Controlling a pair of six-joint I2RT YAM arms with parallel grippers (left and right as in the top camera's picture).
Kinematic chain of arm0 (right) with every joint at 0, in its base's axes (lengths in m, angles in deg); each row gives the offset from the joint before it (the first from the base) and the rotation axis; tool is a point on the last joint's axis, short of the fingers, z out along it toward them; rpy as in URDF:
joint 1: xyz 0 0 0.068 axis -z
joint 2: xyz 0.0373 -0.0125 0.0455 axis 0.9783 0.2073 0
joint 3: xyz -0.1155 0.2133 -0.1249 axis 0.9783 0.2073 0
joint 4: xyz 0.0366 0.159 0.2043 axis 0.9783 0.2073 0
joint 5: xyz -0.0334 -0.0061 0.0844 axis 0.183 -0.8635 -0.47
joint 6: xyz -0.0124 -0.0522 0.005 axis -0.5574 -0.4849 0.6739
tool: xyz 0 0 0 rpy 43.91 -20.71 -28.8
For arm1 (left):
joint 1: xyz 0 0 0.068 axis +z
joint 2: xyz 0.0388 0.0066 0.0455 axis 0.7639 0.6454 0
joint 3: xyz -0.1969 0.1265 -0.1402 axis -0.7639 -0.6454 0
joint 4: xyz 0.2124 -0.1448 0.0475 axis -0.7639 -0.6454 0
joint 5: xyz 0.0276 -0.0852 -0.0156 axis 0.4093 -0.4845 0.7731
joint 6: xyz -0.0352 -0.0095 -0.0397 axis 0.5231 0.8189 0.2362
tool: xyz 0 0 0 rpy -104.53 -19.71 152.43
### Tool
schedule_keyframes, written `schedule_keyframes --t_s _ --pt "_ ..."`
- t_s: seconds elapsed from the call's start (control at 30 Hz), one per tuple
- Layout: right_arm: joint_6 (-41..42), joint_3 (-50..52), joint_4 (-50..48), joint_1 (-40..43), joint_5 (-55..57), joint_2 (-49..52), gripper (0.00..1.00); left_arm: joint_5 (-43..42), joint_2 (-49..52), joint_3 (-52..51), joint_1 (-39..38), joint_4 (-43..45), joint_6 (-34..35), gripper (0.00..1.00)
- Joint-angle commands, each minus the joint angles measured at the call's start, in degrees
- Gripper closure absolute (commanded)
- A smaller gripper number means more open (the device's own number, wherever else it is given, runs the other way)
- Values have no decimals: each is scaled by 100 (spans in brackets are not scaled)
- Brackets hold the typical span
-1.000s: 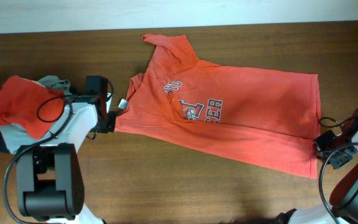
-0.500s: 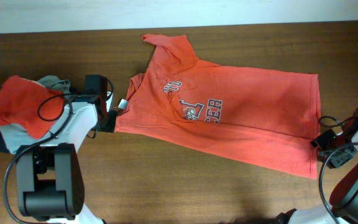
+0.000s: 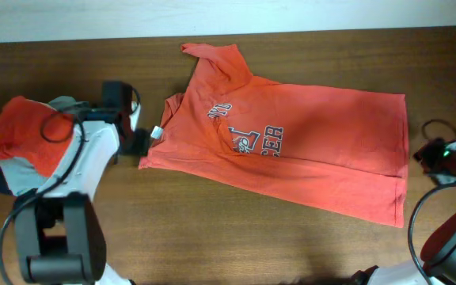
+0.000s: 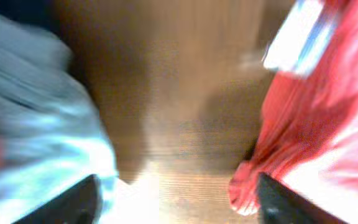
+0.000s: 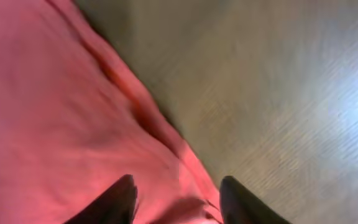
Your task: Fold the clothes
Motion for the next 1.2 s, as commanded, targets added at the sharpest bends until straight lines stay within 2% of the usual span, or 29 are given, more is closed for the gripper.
schedule_keyframes --t_s 0.0,0.03,0.1,0.3,0.5,0.67,0.8,0.83,0.9,1.0,1.17 --pt "-343 -804 306 39 -638 -236 43 -1342 -612 1008 42 118 -118 7" --pt "-411 -931 358 35 -826 -236 42 -1945 -605 1207 39 177 -254 8" --pt "-498 -1108 422 35 -1270 -236 42 -2625 -529 1440 28 396 -249 9" --pt "-507 -1130 474 -142 -1744 -234 38 -2999 404 2133 -125 940 98 11" --pt "-774 -1130 1266 -339 -1722 -236 37 -3331 2629 4046 -210 1528 1110 11" --pt "-1141 -1130 1908 -334 -1657 -236 37 -3493 3934 5226 -221 2142 2253 11" --pt "-1152 -1130 2105 -334 -1655 -236 36 -3497 4478 5370 -221 2997 3283 11" --pt "-1152 -1130 2140 -334 -1655 -236 36 -3491 4636 5370 -227 3329 3644 18" --pt "-1152 -1130 2164 -334 -1655 -236 37 -3480 4789 5370 -251 3639 3967 21" --pt "-1152 -1130 2192 -334 -1655 -236 36 -3403 5012 5372 -334 3991 4288 23" --pt "-1154 -1128 2264 -334 -1602 -236 36 -3058 5189 5370 -496 4037 4288 25"
